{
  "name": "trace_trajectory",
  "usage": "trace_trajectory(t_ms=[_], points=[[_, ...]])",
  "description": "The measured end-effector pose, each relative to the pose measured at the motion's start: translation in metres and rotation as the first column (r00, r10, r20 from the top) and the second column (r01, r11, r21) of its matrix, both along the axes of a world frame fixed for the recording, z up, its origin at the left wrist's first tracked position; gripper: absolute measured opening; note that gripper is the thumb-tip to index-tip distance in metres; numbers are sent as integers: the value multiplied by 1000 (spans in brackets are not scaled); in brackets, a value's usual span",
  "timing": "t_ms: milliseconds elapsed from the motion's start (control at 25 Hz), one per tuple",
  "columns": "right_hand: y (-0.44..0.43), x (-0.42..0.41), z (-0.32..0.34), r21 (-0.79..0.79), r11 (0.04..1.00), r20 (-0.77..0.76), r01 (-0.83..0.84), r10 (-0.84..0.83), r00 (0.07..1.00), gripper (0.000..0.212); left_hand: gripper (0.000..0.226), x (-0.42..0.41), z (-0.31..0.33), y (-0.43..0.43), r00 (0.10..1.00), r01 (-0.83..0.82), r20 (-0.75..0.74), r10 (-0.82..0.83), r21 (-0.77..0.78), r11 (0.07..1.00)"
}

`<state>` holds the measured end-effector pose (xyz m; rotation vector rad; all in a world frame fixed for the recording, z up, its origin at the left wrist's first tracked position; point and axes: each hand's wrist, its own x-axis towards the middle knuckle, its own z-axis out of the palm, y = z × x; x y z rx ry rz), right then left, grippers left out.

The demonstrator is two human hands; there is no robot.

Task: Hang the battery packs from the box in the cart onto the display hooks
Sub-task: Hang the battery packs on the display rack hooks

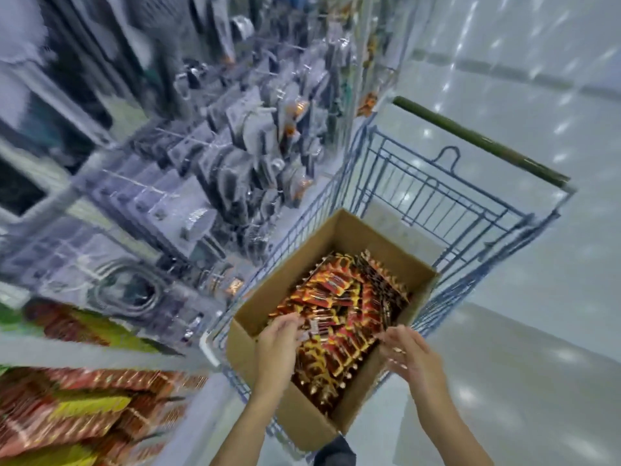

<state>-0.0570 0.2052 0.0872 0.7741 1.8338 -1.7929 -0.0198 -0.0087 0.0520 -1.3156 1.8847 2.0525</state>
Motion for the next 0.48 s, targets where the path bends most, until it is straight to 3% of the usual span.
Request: trace_trajectory(t_ms=[120,320,400,480], points=[[16,-14,-9,7,1000,37,-2,2,999,28,19,-53,-31,18,987,130,103,-125,-43,991],[18,-33,-19,38,998,57,-47,45,997,30,33,-135,-94,28,928,218,325,-184,-71,973],[14,-37,-19,38,997,54,-74,72,996,28,32,-159,-122,30,902,132,412,-131,27,991],[10,-40,-20,30,996,65,-81,79,995,24,48,-177,-147,30,877,34,473,-88,122,992]])
